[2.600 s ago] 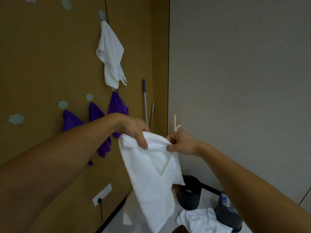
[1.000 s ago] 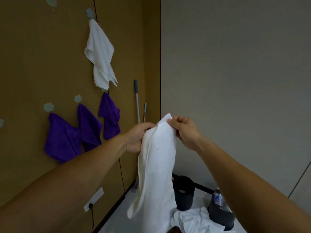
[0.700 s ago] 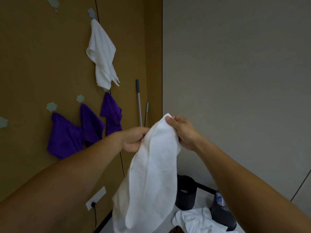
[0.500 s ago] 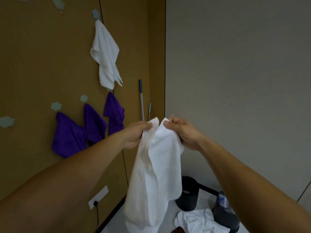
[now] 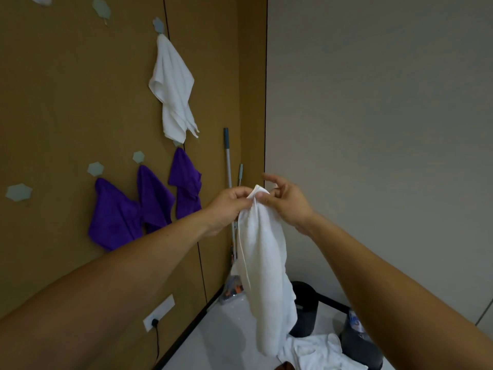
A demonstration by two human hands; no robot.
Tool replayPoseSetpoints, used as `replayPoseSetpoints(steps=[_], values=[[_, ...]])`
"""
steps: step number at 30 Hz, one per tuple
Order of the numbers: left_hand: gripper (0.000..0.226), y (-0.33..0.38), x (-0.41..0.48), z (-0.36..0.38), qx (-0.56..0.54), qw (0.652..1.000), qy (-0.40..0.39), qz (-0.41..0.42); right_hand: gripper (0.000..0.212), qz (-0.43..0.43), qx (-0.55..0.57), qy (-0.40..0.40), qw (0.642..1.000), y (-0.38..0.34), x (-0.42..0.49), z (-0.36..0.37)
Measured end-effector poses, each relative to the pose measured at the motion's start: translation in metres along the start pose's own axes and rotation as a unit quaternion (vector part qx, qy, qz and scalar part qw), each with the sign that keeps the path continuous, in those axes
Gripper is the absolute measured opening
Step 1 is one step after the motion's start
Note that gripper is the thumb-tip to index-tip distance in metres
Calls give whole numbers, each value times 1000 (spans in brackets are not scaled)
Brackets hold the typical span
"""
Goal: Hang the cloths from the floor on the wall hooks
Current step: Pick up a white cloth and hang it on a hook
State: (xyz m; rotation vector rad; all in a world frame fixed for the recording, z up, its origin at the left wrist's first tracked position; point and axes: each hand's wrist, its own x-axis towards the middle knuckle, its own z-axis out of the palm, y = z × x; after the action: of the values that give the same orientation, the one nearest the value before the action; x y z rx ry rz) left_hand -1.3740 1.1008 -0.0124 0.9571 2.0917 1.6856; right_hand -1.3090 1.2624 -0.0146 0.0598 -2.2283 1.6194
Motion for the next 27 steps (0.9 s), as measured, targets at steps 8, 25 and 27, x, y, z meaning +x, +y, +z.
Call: replayPoseSetpoints(steps=[8, 25, 27], values=[[16, -31, 7, -16, 239, 970, 24, -45, 11, -97, -126, 158, 975, -2, 13, -15], [10, -78, -17, -97, 447, 886, 49, -114, 15, 20, -65, 335, 940, 29, 30, -95], [35, -73, -6, -73, 424, 902, -1, -85, 13, -4, -83, 272, 959, 23, 32, -85]])
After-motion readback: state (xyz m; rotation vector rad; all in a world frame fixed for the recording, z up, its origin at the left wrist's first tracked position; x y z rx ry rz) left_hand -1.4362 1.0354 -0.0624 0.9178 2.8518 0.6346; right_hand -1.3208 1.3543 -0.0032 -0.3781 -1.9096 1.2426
